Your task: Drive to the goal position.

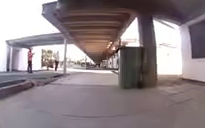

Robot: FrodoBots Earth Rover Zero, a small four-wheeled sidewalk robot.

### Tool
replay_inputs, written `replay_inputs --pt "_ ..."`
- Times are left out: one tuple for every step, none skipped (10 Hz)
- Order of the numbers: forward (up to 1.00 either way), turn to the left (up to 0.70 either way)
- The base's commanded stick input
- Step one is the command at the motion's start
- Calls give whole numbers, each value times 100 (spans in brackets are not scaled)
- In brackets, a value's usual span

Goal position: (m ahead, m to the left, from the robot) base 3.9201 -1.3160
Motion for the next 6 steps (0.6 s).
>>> replay_inputs --pt "70 0" --pt "70 0" --pt "70 0" --pt "70 0" --pt "70 0" --pt "70 15"
